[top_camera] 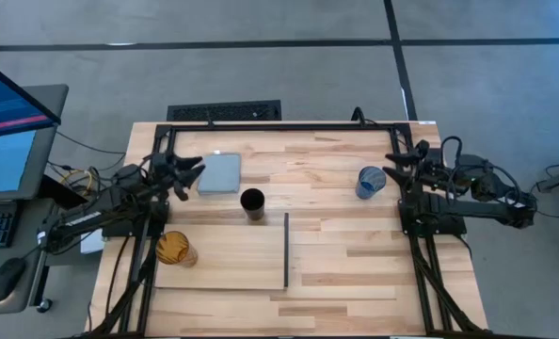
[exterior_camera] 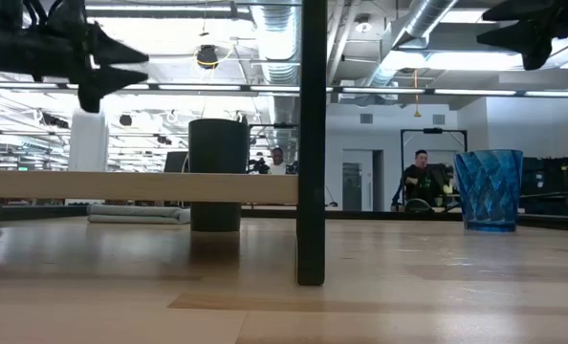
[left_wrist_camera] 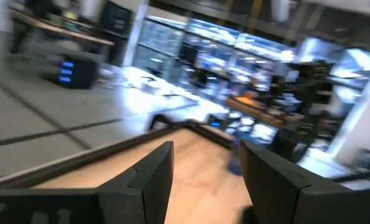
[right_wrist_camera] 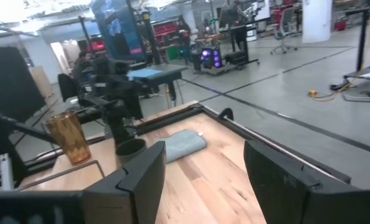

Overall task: Stack small to large cups/mugs on shelf
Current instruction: Put the black cup on the shelf

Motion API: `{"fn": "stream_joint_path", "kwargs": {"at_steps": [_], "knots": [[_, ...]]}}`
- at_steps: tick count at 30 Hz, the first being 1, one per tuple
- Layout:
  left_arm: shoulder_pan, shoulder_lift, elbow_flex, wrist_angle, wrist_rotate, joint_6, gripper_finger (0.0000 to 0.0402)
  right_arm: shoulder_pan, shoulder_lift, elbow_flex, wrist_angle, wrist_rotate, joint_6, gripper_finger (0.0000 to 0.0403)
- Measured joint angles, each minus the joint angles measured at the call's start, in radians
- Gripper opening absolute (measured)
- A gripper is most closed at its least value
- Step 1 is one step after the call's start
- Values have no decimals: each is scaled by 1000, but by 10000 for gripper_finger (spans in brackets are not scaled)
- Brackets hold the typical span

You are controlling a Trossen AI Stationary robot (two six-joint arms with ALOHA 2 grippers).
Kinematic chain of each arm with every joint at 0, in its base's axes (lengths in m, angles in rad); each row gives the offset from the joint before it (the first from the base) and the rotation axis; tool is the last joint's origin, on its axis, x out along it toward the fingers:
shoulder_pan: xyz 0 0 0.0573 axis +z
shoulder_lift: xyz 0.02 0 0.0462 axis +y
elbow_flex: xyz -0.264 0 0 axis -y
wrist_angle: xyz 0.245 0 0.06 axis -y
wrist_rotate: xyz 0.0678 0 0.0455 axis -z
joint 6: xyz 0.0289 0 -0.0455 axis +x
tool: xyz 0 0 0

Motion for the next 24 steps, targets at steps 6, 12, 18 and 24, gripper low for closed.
{"fn": "stream_joint_path", "kwargs": {"at_steps": [6, 12, 18, 24], "knots": [[0, 74, 31, 78, 145, 3, 174, 0, 0, 0, 0, 54, -2, 240], [0, 254, 212, -60, 194, 111, 174, 0, 0, 0, 0, 54, -1, 240], [0, 516, 434, -309, 192, 191, 173, 0, 0, 0, 0, 54, 1, 240], [0, 769, 629, -449, 261, 174, 173, 0, 0, 0, 0, 54, 1, 240]]}}
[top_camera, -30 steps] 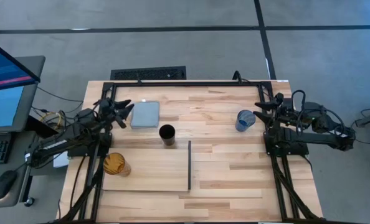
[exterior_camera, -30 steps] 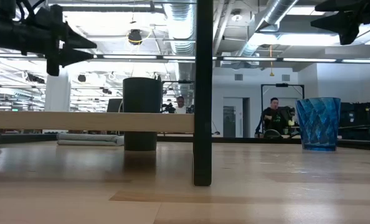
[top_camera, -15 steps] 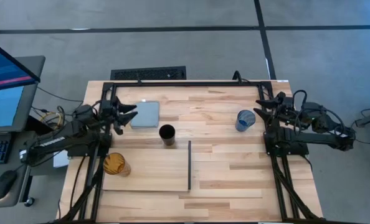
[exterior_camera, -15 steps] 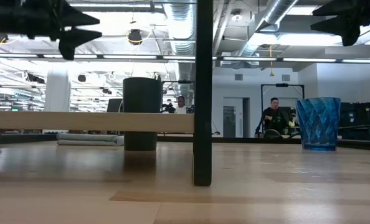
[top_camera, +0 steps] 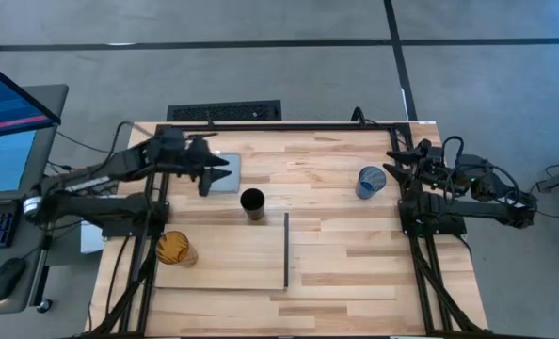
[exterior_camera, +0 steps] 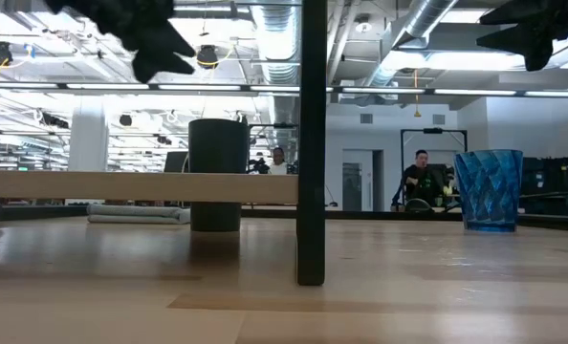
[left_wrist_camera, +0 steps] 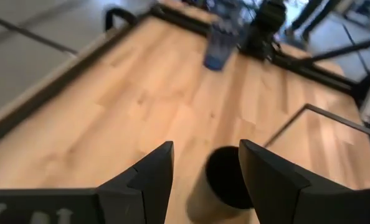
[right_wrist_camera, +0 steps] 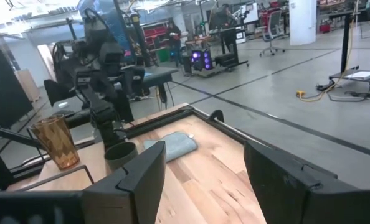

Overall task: Stack small to large cups/mugs on shelf
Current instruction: Put the black cup on the shelf

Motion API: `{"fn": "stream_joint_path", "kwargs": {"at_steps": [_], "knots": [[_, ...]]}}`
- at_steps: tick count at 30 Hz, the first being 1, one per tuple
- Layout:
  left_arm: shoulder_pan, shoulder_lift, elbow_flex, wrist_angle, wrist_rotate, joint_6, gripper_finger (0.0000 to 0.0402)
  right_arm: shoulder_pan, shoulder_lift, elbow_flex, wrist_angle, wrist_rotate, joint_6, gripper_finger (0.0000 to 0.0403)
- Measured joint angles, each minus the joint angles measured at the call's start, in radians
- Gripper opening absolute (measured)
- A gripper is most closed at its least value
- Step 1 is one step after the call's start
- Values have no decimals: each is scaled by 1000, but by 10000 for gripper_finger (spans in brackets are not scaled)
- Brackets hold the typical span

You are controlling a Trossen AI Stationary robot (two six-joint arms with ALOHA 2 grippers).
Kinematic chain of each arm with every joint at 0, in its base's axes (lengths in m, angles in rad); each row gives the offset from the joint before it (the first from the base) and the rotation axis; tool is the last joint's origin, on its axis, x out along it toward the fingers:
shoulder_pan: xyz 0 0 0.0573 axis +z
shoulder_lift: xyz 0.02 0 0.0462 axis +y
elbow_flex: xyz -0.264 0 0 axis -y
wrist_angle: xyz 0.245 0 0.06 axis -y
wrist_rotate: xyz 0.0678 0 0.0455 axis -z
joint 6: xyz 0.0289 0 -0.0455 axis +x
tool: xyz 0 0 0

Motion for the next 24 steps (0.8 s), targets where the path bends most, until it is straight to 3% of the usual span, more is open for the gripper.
{"fn": "stream_joint_path", "kwargs": {"at_steps": [6, 12, 17, 24], "knots": [[-69, 220, 173, -190, 55, 75, 173, 0, 0, 0, -5, 0, 8, 240], [-168, 375, 308, -353, -63, 132, 173, 0, 0, 0, -51, 0, 52, 240], [-197, 457, 362, -371, -123, 94, 173, 0, 0, 0, -60, 0, 60, 240], [-202, 550, 376, -408, -127, 63, 173, 0, 0, 0, -60, 0, 60, 240]]}}
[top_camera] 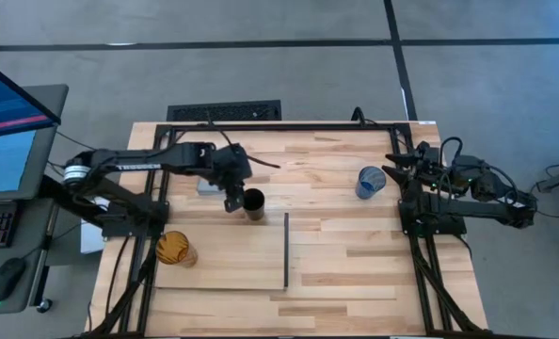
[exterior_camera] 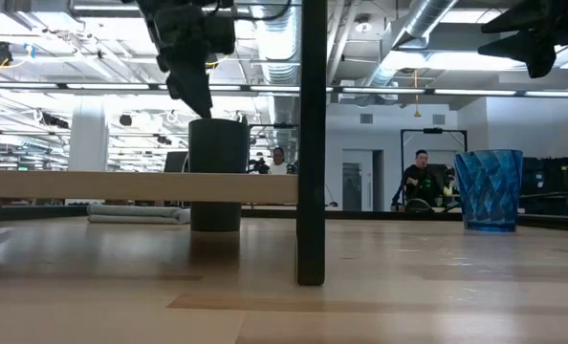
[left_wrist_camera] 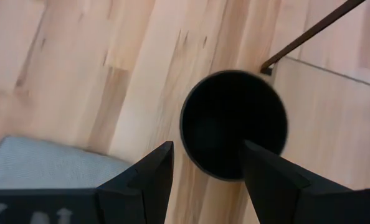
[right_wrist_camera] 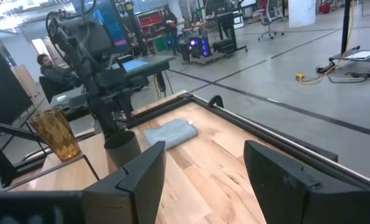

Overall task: Stack small to large cups/mugs on shelf
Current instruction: Put the black cup on the shelf

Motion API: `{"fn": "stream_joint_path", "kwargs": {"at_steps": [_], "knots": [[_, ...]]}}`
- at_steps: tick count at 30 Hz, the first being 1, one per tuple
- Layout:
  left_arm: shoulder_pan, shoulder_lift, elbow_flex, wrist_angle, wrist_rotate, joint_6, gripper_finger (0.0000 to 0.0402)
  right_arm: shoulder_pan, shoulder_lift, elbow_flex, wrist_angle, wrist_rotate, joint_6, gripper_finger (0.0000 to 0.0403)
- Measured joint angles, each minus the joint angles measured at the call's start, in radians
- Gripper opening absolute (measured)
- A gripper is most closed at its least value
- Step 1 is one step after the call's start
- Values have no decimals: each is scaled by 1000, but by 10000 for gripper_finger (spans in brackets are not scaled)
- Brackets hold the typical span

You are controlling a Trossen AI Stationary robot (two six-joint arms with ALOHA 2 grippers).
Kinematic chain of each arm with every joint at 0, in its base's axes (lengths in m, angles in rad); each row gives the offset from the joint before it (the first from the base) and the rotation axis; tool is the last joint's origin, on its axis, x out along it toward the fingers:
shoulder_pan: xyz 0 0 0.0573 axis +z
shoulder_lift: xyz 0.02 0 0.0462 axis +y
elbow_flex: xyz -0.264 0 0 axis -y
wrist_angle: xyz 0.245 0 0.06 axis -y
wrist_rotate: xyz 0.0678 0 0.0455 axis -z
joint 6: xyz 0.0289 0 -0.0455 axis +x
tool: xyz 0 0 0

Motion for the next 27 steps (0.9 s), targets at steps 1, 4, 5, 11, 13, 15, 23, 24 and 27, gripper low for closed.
{"fn": "stream_joint_path", "kwargs": {"at_steps": [1, 4, 5, 11, 13, 15, 23, 24, 27], "knots": [[0, 10, 0, 0, 0, 0, 173, 0, 0, 0, 0, 0, 0, 240], [0, 36, 0, -3, 0, 1, 173, 0, 0, 0, -2, 0, -4, 240], [0, 42, 0, -2, 0, 0, 173, 0, 0, 0, -3, 0, -4, 240], [0, 82, 0, -7, -4, -17, 173, 0, 0, 0, -9, 0, -5, 240], [0, 97, 0, -12, -4, -18, 173, 0, 0, 0, -9, 0, -6, 240], [0, 113, 0, -12, -4, -18, 173, 0, 0, 0, -9, 0, -7, 240], [0, 144, -1, -7, -3, -21, 161, 0, 0, 0, -10, 0, -7, 240], [0, 144, -1, -11, -3, -23, 152, 0, 0, 0, -10, 0, -7, 240], [0, 143, -1, -7, -3, -19, 116, 0, 0, 0, -11, 0, -7, 240]]}}
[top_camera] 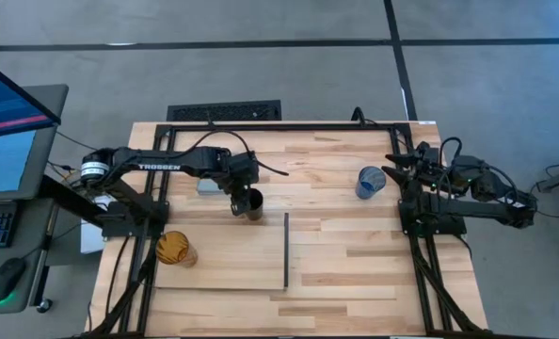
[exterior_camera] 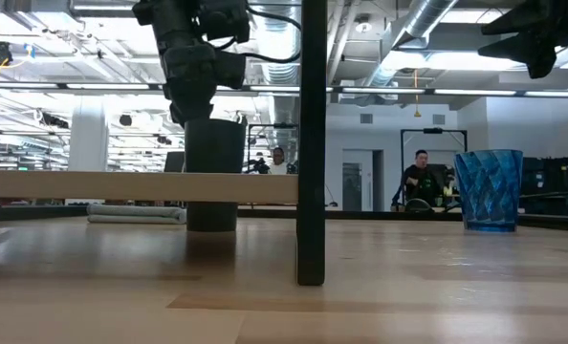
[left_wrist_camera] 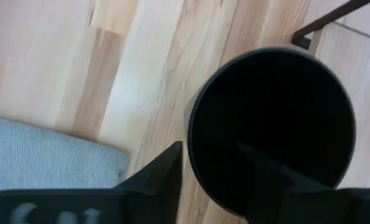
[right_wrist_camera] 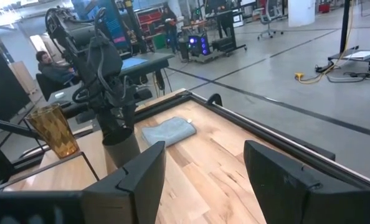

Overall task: Stack small to large cups/mugs on shelf
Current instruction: Put the black cup on the shelf

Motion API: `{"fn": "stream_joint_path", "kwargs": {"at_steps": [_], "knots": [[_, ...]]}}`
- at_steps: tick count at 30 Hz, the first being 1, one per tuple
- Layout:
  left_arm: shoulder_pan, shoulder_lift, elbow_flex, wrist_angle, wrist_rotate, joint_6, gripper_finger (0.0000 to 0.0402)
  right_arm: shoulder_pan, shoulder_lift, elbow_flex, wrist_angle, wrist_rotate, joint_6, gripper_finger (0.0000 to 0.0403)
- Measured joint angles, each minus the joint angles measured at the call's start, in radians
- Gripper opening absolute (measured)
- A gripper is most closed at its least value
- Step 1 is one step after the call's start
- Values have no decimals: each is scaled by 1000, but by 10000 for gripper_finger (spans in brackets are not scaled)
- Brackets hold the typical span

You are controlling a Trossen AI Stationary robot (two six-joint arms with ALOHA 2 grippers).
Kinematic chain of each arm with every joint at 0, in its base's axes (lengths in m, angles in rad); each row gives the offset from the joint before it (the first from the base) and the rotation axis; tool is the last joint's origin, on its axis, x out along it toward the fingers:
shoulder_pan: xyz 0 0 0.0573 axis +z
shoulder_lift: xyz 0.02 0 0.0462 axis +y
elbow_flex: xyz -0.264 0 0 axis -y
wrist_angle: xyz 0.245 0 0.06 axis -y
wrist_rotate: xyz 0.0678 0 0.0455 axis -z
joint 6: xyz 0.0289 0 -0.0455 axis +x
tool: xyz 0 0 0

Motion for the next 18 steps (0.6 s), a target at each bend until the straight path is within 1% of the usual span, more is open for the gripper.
{"fn": "stream_joint_path", "kwargs": {"at_steps": [6, 13, 16, 18], "knots": [[0, 0, 0, 1, 3, 7, 15, 0, 0, 0, -1, 0, 0, 240], [3, 0, 4, -9, 3, 0, 3, 0, 0, 0, 0, 0, 0, 240], [8, 0, 59, -81, -3, 6, 2, 0, 0, 0, 0, 0, 0, 240], [8, 0, 119, -142, -41, 30, 2, 0, 0, 0, 0, 0, 0, 240]]}}
